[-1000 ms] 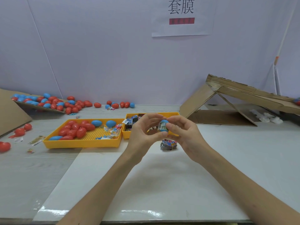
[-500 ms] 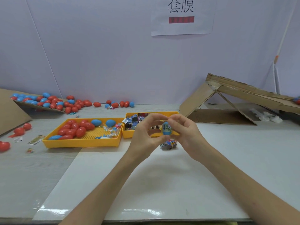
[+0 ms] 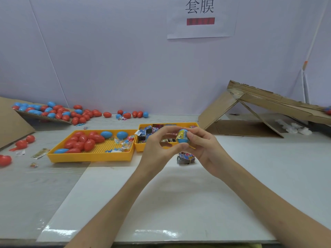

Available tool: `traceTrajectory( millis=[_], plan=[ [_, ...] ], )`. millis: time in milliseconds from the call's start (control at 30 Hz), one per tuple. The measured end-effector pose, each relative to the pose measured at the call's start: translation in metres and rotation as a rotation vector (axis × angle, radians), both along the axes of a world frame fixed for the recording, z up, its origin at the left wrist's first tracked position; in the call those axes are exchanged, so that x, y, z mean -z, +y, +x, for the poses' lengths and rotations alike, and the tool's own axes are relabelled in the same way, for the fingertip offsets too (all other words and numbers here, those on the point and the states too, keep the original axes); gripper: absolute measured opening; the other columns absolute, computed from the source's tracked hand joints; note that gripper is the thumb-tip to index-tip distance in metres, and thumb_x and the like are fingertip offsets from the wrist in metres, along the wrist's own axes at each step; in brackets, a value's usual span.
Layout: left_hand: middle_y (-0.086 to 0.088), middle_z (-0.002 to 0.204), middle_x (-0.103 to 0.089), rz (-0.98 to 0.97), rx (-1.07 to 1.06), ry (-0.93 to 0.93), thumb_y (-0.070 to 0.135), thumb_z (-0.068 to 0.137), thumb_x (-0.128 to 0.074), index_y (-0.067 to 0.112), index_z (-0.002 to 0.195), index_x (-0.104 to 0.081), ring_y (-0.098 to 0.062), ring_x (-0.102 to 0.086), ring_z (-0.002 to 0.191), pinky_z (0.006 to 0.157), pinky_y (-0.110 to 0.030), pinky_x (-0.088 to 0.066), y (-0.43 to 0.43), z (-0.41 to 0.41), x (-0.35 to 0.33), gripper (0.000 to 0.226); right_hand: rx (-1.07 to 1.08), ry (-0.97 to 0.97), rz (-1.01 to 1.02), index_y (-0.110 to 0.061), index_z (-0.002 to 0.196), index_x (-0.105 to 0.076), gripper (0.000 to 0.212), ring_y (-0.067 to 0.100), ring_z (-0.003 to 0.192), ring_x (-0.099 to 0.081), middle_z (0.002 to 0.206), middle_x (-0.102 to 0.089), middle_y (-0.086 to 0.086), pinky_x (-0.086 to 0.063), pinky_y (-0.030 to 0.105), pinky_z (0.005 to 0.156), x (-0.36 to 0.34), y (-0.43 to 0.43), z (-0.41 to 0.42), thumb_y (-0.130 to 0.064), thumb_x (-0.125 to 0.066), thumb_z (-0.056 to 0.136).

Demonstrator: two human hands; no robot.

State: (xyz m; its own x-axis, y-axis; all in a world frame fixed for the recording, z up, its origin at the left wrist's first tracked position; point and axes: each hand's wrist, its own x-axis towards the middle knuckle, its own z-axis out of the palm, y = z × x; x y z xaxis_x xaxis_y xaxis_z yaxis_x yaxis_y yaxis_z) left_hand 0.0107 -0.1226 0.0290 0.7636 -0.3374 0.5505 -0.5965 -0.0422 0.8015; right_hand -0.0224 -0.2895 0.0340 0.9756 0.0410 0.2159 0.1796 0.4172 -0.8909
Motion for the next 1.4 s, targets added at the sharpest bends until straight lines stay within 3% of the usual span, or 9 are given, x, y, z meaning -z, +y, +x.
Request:
traceTrajectory(
  millis=[133, 300, 500, 700, 867, 933, 1100, 1267, 1400],
  plan=[
    [0.017, 0.107, -0.072, 0.016, -0.046, -0.046, 0.027, 0.082, -0.084, 0.036, 0.113, -0.068, -0.007, -0.068, 0.103, 0.086, -0.037, -0.059, -0.001, 0.0, 0.001, 0.036, -0.003, -0.001, -0.017, -0.003, 0.101, -0.067, 0.023, 0.025, 0.093, -0.071, 0.102, -0.072, 0.013, -0.059, 0.034, 0.079, -0.001, 0.001, -0.001, -0.02, -0.067, 0.086],
    [0.012, 0.108, -0.068, 0.1, -0.121, -0.329, 0.021, 0.077, -0.088, 0.024, 0.117, -0.07, -0.011, -0.065, 0.099, 0.079, -0.029, -0.056, -0.002, -0.001, 0.004, 0.045, 0.075, -0.027, -0.118, -0.006, 0.092, -0.069, 0.016, 0.029, 0.096, -0.071, 0.099, -0.073, 0.013, -0.061, 0.039, 0.083, 0.001, 0.0, 0.0, -0.019, -0.072, 0.083],
    [0.019, 0.112, -0.061, 0.078, -0.068, -0.371, 0.014, 0.076, -0.088, 0.029, 0.121, -0.065, -0.011, -0.066, 0.102, 0.079, -0.032, -0.059, -0.002, 0.001, 0.006, 0.053, 0.038, -0.019, -0.046, -0.003, 0.092, -0.067, 0.012, 0.03, 0.098, -0.071, 0.104, -0.073, 0.016, -0.061, 0.038, 0.079, 0.002, -0.002, 0.001, -0.013, -0.068, 0.085],
    [0.015, 0.113, -0.061, 0.084, -0.084, -0.369, 0.01, 0.075, -0.088, 0.024, 0.122, -0.068, -0.005, -0.062, 0.106, 0.08, -0.023, -0.056, -0.001, 0.002, 0.006, 0.053, 0.078, -0.011, -0.05, -0.002, 0.093, -0.066, 0.021, 0.029, 0.095, -0.072, 0.1, -0.073, 0.015, -0.062, 0.038, 0.079, 0.003, 0.0, 0.001, -0.022, -0.066, 0.086],
    [0.012, 0.114, -0.061, 0.088, -0.116, -0.387, -0.002, 0.075, -0.084, 0.018, 0.124, -0.067, -0.003, -0.06, 0.106, 0.084, -0.023, -0.054, -0.002, 0.0, 0.006, 0.055, 0.278, -0.177, -0.376, -0.011, 0.091, -0.071, 0.027, 0.028, 0.094, -0.073, 0.093, -0.076, 0.009, -0.06, 0.04, 0.081, -0.002, 0.0, -0.002, -0.03, -0.08, 0.074],
    [0.008, 0.114, -0.065, 0.043, -0.106, -0.283, -0.004, 0.077, -0.081, 0.021, 0.126, -0.063, -0.009, -0.065, 0.104, 0.084, -0.023, -0.055, -0.003, -0.001, 0.005, 0.058, 0.316, -0.213, -0.386, -0.013, 0.092, -0.072, 0.027, 0.027, 0.094, -0.074, 0.093, -0.077, 0.008, -0.061, 0.038, 0.078, -0.003, 0.0, -0.003, -0.025, -0.084, 0.07],
    [-0.012, 0.125, -0.069, -0.289, 0.336, 0.447, 0.012, 0.089, -0.073, 0.012, 0.134, -0.06, -0.03, -0.07, 0.111, 0.089, -0.038, -0.059, 0.003, -0.001, -0.004, 0.046, 0.387, -0.332, -0.383, -0.018, 0.095, -0.072, 0.019, 0.022, 0.093, -0.075, 0.096, -0.077, 0.004, -0.058, 0.026, 0.08, -0.003, -0.001, -0.004, -0.017, -0.082, 0.078],
    [-0.012, 0.122, -0.072, -0.434, 0.413, 0.609, 0.017, 0.09, -0.062, 0.011, 0.131, -0.063, -0.024, -0.071, 0.11, 0.088, -0.029, -0.058, 0.002, -0.004, -0.005, 0.042, 0.486, -0.433, -0.556, -0.026, 0.102, -0.077, 0.017, 0.02, 0.094, -0.072, 0.096, -0.077, -0.005, -0.059, 0.036, 0.082, -0.001, 0.0, -0.005, -0.015, -0.075, 0.09],
    [-0.012, 0.121, -0.071, -0.488, 0.433, 0.646, 0.016, 0.091, -0.061, 0.012, 0.128, -0.066, -0.022, -0.07, 0.107, 0.087, -0.027, -0.057, 0.003, -0.003, -0.005, 0.037, 0.495, -0.454, -0.503, -0.021, 0.101, -0.078, 0.02, 0.019, 0.092, -0.075, 0.097, -0.078, -0.003, -0.06, 0.034, 0.083, 0.001, 0.001, -0.007, -0.008, -0.077, 0.086]
  ],
)
